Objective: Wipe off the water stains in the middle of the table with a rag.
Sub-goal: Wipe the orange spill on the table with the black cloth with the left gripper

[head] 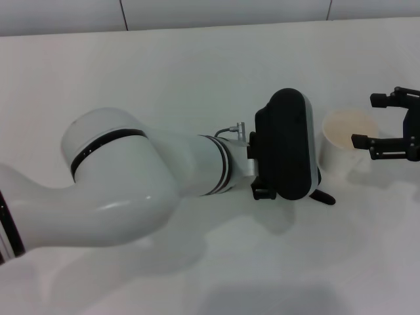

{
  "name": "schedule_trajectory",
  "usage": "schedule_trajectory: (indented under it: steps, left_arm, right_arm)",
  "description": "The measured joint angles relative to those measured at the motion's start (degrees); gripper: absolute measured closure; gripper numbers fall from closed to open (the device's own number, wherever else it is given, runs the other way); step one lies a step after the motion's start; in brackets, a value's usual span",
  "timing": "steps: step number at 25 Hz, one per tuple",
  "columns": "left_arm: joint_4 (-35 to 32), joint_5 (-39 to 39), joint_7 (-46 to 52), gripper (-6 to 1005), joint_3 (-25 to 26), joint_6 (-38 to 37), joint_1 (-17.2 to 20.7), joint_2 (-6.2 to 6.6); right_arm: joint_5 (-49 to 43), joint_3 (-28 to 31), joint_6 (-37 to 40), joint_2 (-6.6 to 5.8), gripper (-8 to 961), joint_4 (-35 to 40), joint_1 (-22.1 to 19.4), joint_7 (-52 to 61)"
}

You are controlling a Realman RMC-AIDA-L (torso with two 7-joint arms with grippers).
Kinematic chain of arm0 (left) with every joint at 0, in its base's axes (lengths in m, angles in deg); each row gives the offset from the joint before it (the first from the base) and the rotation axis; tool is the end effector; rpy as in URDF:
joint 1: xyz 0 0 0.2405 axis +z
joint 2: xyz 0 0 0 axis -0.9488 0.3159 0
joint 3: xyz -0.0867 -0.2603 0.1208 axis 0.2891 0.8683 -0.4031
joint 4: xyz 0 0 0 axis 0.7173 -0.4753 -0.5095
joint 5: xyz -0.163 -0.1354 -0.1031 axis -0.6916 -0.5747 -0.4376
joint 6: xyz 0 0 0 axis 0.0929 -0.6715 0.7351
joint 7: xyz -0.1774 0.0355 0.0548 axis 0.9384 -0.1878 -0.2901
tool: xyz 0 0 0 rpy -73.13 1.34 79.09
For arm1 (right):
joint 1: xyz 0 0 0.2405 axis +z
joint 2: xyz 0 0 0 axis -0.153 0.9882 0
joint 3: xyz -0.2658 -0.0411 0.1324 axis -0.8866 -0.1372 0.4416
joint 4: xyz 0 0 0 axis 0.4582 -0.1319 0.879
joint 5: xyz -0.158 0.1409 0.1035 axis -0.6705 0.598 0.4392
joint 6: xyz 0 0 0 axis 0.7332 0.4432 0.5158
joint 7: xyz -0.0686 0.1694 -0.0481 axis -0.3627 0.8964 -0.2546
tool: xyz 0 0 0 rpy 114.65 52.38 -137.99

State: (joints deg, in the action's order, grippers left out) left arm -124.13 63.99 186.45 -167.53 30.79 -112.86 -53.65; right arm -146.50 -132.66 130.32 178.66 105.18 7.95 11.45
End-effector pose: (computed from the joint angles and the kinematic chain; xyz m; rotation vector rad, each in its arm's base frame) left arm -0.1338 0.3774 -0.2528 -2.6664 0.4337 0.3478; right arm 0.3165 0.3800 0.0184 -2.5739 0.3089 0.4338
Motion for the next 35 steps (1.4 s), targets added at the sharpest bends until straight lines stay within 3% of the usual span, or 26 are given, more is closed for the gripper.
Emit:
schedule_trajectory:
  steps: [5,9,14,23,31,32,35]
  left_arm:
    - [0.24,1.35,0.21,922,3.23,-0.43,0.82,0.09]
    - [0.47,3.22,0.49,920,10.23,-1.9,2.37,-0.04]
    - [1.81,3.27,2.63,916,17.98,-5.48,1.72,0.05]
    - [2.9,2.03,3.51,910,23.23,-8.41,1.1,0.11]
    - [-4.95,0.99,6.14,904,26.46,-20.68,1.98,0.04]
    - [-7.05,0.98,8.79,904,28.78,-25.82,1.84,0.08]
    - [-7.94,0.96,10.5,902,31.53,-30.8,1.27,0.21]
  right_arm:
    - [-0.06,0.0,0.0,0.0,85,0.0,-0.13,0.03]
    - [-0.1,0.0,0.0,0.0,85,0.0,-0.08,0.11]
    - [-0.03,0.0,0.0,0.0,86,0.0,0.11,0.13]
    - [-0.26,-0.01,-0.29,0.0,86,0.0,0.38,0.2]
    - [-0.34,0.0,-0.49,0.0,85,0.09,0.34,0.23]
    - [-0.34,-0.01,-0.5,0.0,85,0.12,0.33,0.23]
    - [-0.33,-0.01,-0.52,-0.04,85,0.17,0.31,0.23]
